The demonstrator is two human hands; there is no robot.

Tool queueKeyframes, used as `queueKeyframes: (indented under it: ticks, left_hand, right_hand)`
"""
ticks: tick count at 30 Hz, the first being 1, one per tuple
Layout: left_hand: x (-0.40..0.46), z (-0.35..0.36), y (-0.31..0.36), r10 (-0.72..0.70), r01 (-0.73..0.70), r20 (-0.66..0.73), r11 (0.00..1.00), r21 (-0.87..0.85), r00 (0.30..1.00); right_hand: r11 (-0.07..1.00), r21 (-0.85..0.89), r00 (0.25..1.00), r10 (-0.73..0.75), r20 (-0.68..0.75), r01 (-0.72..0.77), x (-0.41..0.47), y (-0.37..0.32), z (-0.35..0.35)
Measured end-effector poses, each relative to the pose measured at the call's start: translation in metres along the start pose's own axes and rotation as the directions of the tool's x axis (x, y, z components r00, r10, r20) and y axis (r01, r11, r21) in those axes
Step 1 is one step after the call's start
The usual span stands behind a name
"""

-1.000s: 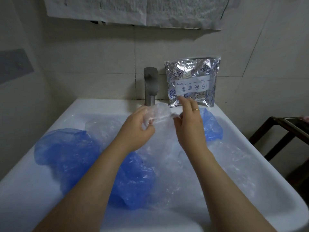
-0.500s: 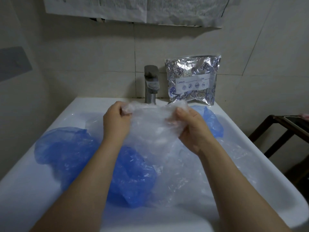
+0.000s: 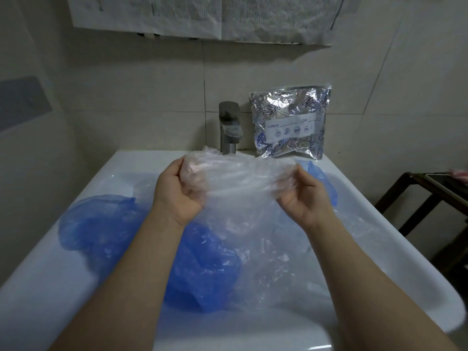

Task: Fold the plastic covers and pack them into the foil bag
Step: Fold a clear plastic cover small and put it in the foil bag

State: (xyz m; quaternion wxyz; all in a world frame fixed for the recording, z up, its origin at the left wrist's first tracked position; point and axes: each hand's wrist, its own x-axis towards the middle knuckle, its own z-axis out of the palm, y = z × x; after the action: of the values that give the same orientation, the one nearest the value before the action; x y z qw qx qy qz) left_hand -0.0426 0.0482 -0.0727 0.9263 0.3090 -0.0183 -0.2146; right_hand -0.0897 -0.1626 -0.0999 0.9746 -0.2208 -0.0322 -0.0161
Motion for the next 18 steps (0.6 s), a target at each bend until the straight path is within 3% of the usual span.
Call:
queueKeyframes:
  ticks: [2, 4, 5, 8, 11, 13, 15, 17, 18]
  left_hand:
    - [-0.003, 0.004, 0.000, 0.015, -0.015, 0.059, 1.000, 0.012, 0.998]
    - [-0.002, 0.003, -0.002, 0.022, -0.024, 0.090, 0.999, 0.022, 0.996]
    - [-0.001, 0.003, -0.003, 0.026, -0.029, 0.117, 0.999, 0.030, 0.993]
    - [0.000, 0.003, -0.006, 0.018, -0.021, 0.175, 1.000, 0.019, 0.984]
    - [0.000, 0.002, -0.005, 0.017, -0.014, 0.152, 1.000, -0.023, 0.988]
    - [0.000, 0.002, -0.003, 0.037, -0.031, 0.096, 0.998, -0.062, 0.995]
    - [0.004, 0.001, -0.002, 0.077, -0.075, 0.049, 0.996, -0.043, 0.996]
    - [0.006, 0.000, -0.004, 0.147, -0.148, 0.015, 0.980, 0.134, 0.989]
    - [0.008, 0.000, -0.006, 0.169, -0.163, -0.004, 0.956, 0.242, 0.986]
  right_hand:
    - [0.986, 0.157, 0.996, 0.037, 0.075, -0.048, 0.003, -0.001, -0.001]
    - [0.983, 0.161, 0.995, 0.087, 0.052, -0.094, 0.002, 0.000, 0.002]
    - [0.988, 0.113, 0.995, 0.102, 0.012, -0.103, 0.004, 0.000, 0.001]
    - [0.984, 0.048, 0.982, 0.164, 0.094, -0.169, -0.001, 0.004, 0.000]
    - [0.977, -0.170, 0.985, 0.145, 0.091, -0.129, -0.007, 0.008, 0.007]
    - [0.953, -0.299, 0.998, 0.050, -0.025, -0.055, -0.012, 0.007, 0.014]
    - [0.976, -0.213, 0.993, 0.011, -0.120, -0.036, -0.011, 0.005, 0.022]
    - [0.988, -0.130, 0.964, -0.110, -0.242, 0.080, -0.005, 0.003, 0.021]
    - [0.962, -0.182, 0.901, -0.257, -0.349, 0.204, -0.004, 0.003, 0.023]
